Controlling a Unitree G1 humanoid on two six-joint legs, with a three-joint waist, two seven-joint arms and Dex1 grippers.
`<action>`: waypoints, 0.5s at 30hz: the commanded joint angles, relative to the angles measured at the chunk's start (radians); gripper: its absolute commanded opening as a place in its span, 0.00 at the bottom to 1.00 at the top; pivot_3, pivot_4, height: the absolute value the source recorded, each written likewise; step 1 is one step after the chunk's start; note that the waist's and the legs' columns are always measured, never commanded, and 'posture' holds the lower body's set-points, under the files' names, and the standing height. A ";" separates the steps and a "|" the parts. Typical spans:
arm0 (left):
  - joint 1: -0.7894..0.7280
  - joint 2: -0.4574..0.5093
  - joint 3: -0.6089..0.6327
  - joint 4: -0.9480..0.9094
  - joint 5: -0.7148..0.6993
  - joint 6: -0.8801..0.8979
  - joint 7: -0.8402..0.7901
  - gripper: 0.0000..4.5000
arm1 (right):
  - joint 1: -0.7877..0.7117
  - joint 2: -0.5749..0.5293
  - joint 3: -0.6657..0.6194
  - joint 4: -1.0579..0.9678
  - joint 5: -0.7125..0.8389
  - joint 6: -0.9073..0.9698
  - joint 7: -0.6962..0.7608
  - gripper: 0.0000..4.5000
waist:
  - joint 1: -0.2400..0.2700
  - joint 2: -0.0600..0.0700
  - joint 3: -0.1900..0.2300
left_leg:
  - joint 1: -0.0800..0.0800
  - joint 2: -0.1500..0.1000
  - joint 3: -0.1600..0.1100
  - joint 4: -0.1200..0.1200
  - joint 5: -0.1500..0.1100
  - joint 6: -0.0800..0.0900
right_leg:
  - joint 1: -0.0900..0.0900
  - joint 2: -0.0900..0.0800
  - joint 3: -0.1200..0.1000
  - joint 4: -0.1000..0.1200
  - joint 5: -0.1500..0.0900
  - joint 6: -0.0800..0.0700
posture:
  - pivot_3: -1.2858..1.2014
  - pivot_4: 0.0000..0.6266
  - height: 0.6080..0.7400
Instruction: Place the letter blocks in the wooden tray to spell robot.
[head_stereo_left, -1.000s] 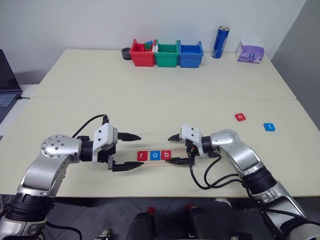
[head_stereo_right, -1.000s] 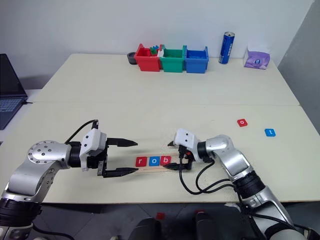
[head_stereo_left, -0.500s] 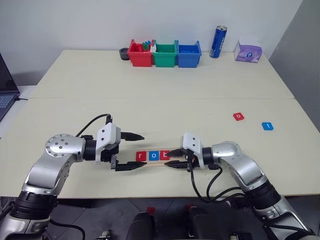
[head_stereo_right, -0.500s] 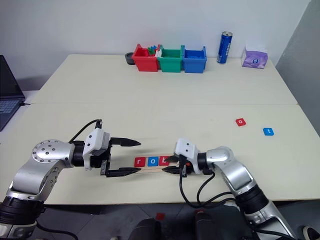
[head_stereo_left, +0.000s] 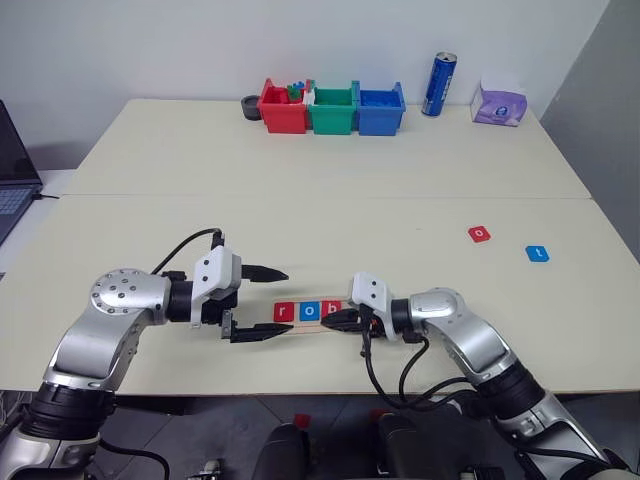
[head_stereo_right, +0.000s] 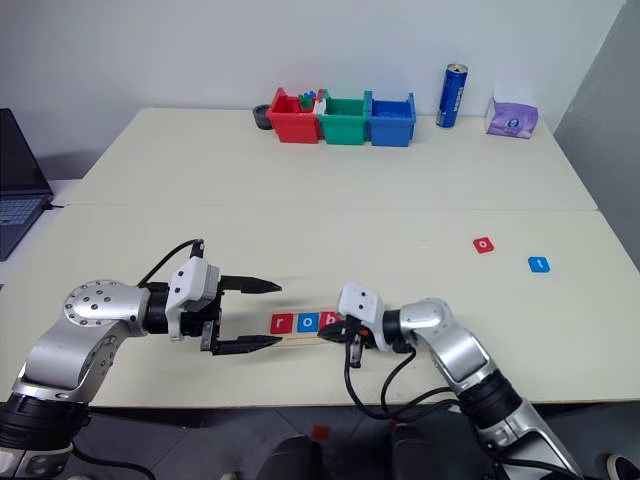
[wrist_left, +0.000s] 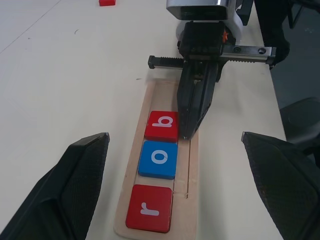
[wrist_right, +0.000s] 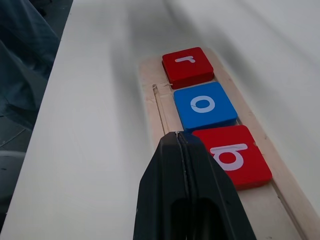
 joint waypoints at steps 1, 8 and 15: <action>-0.002 0.007 0.012 -0.026 -0.002 -0.003 0.008 1.00 | -0.016 0.007 -0.015 -0.008 -0.008 -0.030 -0.018 0.01 | 0.000 0.000 0.000 | 0.000 0.000 0.000 0.000 0.000 0.000 | 0.000 0.000 0.000 0.000 0.000 0.000 | 0.52 0.24 1.00; -0.008 0.006 0.008 -0.018 -0.001 -0.007 0.004 1.00 | -0.019 0.010 -0.024 -0.017 0.002 -0.020 -0.018 0.01 | 0.000 0.000 0.000 | 0.000 0.000 0.000 0.000 0.000 0.000 | 0.000 0.000 0.000 0.000 0.000 0.000 | 0.52 0.24 1.00; -0.024 -0.002 0.003 -0.013 0.000 -0.009 0.003 1.00 | -0.011 -0.043 -0.099 -0.147 0.165 0.122 0.075 0.01 | 0.000 0.000 0.000 | 0.000 0.000 0.000 0.000 0.000 0.000 | 0.000 0.000 0.000 0.000 0.000 0.000 | 0.52 0.24 1.00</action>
